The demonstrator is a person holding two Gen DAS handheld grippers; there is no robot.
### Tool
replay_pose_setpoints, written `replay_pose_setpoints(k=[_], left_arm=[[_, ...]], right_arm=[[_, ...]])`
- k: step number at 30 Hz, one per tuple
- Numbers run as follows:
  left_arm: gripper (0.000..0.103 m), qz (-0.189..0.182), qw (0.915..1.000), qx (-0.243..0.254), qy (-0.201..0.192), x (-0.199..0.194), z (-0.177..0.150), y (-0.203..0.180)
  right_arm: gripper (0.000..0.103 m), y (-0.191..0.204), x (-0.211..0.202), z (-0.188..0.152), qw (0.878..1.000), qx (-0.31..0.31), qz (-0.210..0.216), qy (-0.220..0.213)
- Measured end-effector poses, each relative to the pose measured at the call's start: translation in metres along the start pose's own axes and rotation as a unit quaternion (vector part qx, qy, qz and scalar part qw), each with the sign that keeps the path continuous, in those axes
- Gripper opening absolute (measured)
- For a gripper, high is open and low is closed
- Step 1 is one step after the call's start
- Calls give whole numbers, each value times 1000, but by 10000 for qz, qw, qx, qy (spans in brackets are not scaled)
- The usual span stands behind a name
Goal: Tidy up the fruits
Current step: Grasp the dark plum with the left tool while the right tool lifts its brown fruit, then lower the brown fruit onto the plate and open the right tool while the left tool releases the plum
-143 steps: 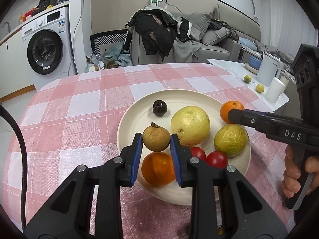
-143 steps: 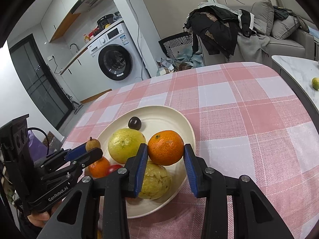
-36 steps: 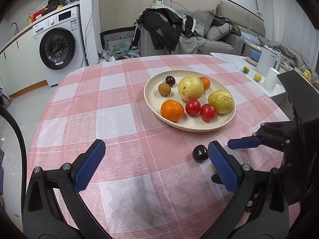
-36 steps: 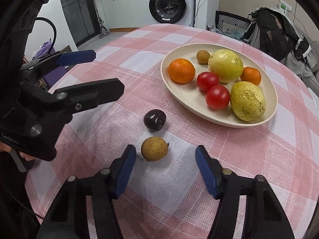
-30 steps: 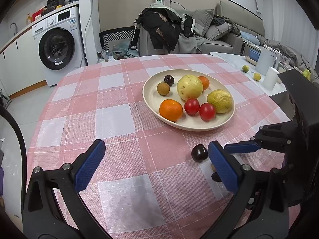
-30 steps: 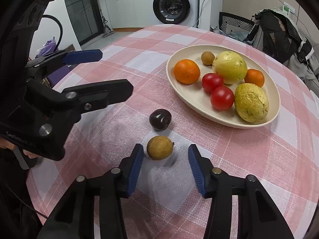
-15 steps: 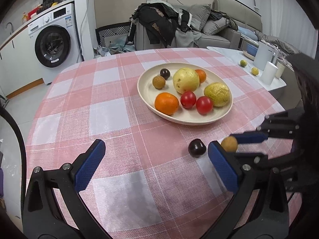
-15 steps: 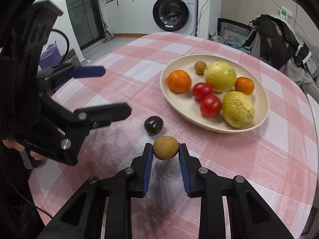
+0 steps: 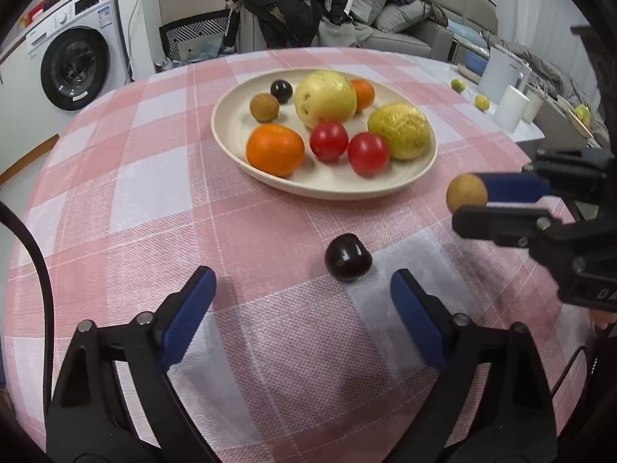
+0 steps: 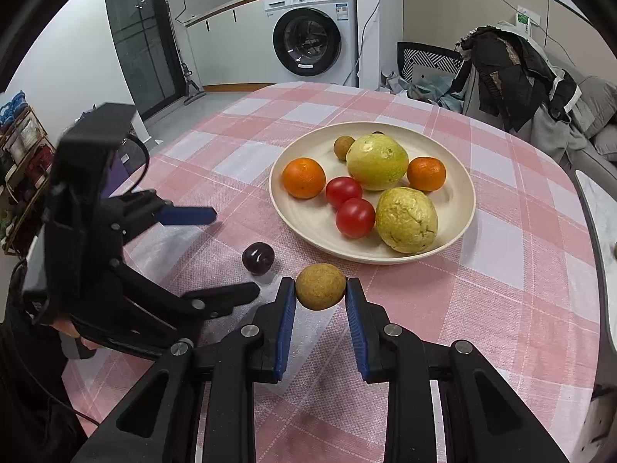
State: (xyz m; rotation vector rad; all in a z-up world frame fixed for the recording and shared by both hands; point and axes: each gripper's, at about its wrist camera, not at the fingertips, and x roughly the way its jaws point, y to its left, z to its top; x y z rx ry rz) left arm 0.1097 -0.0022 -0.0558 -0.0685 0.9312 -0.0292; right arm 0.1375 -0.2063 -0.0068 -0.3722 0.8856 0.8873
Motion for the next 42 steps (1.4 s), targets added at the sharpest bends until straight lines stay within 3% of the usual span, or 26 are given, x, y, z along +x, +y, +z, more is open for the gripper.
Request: replay_pose_setpoints(k=[6,12,14,17,22,30,42], left_arm=[[76,63,9997,236,7,7,4,-12],[49,-89,9991,412,-79,4,7,-24],[33,-179,9987,474,-99,3,6,-27],[22,-227,9986,464,-107,1,7,-29],[22,-292,9986,417,-157,-3,7,-28],[22,-330,9976,241,-555,-24,15,-18],[22,-189,9948,129,-988,-48,29,-8]], right_arm=[[27,-2,-1,1,10000,55,-75,-27],[27,-3,-6,2,9999,65,-88,-79],[27,-5,-7,2,9999,79,-94,-89],[27,-6,-9,3,9998,95,-103,-122],[27,-6,-12,3,9997,106,-114,-170],[27,-19,-24,5,9985,278,-157,-438],[27,-42,-26,7,9936,790,-245,-773]])
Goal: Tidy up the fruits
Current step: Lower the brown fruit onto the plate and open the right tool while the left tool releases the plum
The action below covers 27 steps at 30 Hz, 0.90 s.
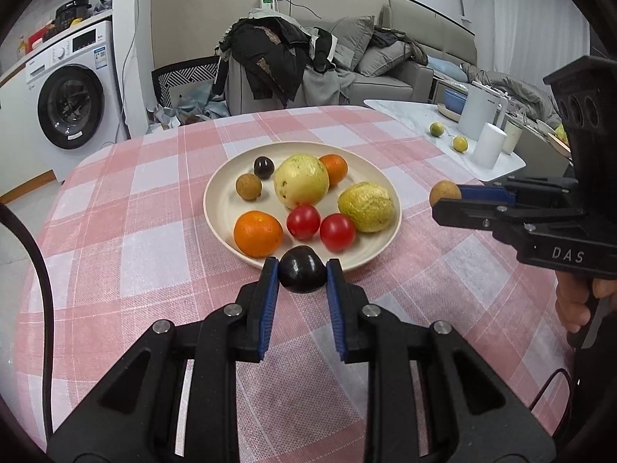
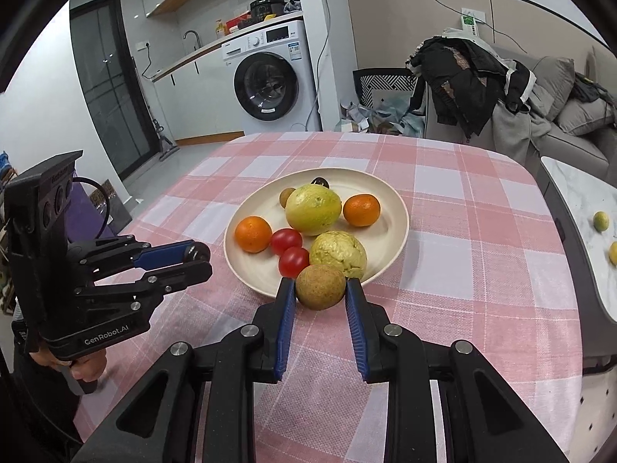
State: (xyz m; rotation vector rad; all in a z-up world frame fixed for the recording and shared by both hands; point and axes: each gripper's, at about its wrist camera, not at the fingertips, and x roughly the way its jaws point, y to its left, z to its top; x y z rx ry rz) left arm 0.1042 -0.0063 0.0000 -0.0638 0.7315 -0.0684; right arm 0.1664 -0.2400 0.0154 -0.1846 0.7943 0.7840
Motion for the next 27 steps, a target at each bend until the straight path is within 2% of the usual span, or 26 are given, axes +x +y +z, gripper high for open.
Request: replay_pose_setpoints(k=[6,13,27], left_arm=[[22,86,10000,-19,-5,6,2,2],[22,148,9999,-14,52,17,2,3],[22,198,9997,31,162,40,6,3]], right_arm=[[27,6,5,-1,10000,15,67,-67],[27,13,21,-3,9999,-28,79,68],[27,1,38,-3,9995,290,74,132]])
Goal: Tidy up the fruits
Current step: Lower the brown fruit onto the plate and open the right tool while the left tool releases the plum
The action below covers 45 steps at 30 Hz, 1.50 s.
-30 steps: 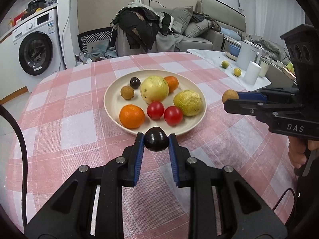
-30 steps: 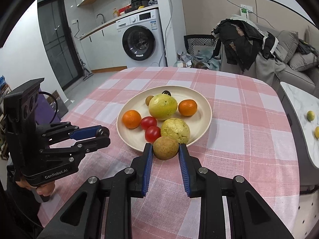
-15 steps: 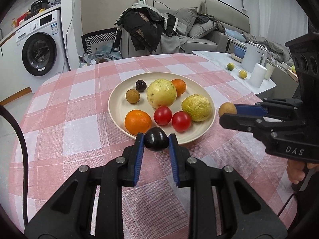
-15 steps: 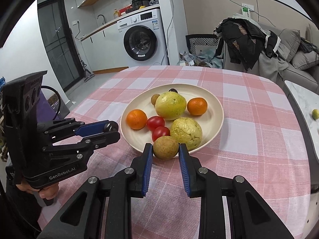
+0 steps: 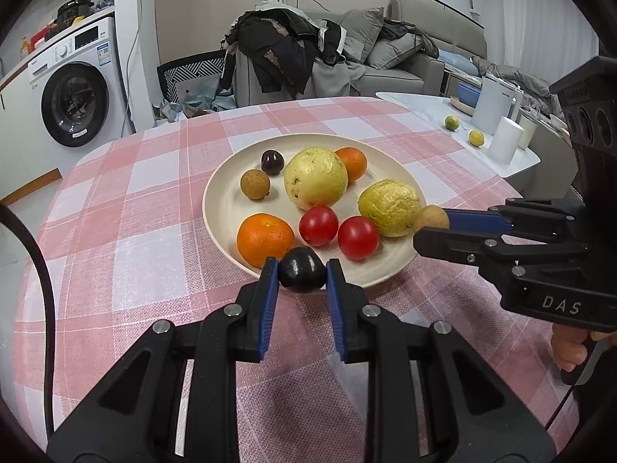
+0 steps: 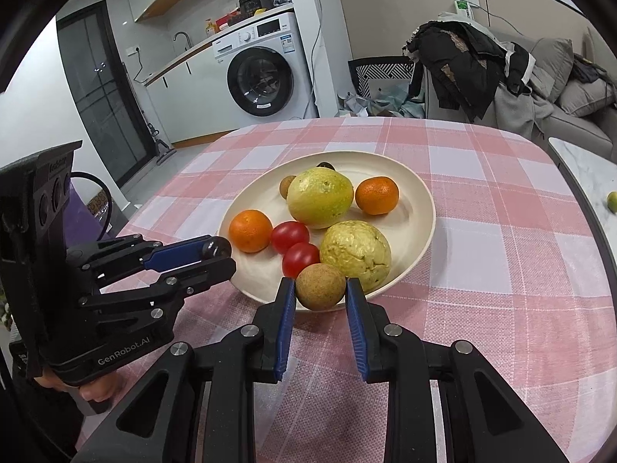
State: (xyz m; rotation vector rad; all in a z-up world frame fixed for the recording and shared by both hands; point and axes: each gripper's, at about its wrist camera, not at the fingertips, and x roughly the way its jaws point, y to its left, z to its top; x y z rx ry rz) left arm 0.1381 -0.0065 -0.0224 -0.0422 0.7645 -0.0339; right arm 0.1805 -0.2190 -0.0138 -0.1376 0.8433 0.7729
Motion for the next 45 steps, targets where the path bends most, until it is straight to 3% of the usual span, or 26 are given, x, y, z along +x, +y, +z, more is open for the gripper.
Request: replay_pose_setpoints(k=[9,22,29,45], left_arm=[[22,8,10000,-8,59,15,5,-1],[22,9,9999,8,109,29,10,-3],[22,-34,9999,48,149,35,14,-7],[22,-55,9998,48,171,36,13,-9]], right_arm=[[27,-10,6,2,9998,195,49,6],[27,-27,7,6,9986,465,-200,-165],[27,-17,8,5,9992,371,78,-133],[27,-5,14,4,9999,88,-13,-89]])
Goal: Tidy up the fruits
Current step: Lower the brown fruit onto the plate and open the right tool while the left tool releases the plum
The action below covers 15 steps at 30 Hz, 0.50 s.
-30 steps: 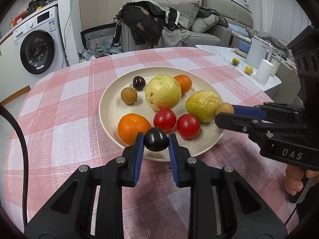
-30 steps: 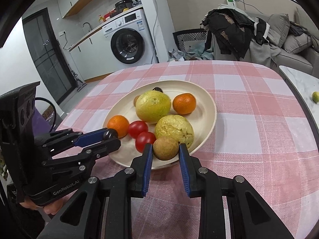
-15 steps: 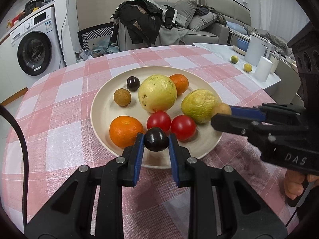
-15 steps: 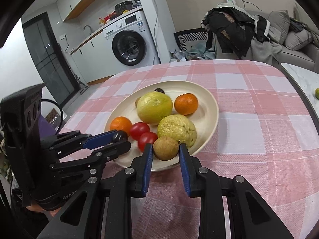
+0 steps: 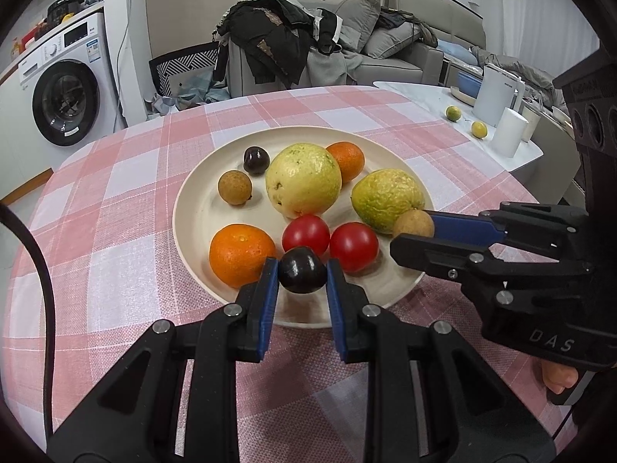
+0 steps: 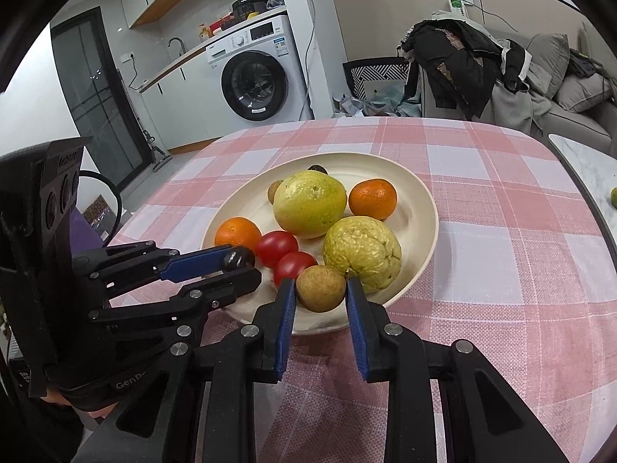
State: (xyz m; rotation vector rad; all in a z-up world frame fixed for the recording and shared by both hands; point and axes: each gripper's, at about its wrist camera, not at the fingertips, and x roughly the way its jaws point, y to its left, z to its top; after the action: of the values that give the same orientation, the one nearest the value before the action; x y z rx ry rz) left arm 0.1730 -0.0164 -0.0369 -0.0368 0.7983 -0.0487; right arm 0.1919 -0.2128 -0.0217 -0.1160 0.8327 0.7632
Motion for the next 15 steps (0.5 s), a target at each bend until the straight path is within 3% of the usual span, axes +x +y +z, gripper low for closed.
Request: replay_pose_setpoints(k=[5,12,15], left_arm=[[22,17,10000,-25,-5,1,-1,0],[26,26,9999,-162,3,-8,-2,9],[55,127,9996,-191,-135,-20,-5,13]], right_arm=[[29,-1,-1,0,10000,64,62,-24],[45,-6,-18,-1,9994,141,61,-324],[58,-7,-25,0,9988,129,54,-477]])
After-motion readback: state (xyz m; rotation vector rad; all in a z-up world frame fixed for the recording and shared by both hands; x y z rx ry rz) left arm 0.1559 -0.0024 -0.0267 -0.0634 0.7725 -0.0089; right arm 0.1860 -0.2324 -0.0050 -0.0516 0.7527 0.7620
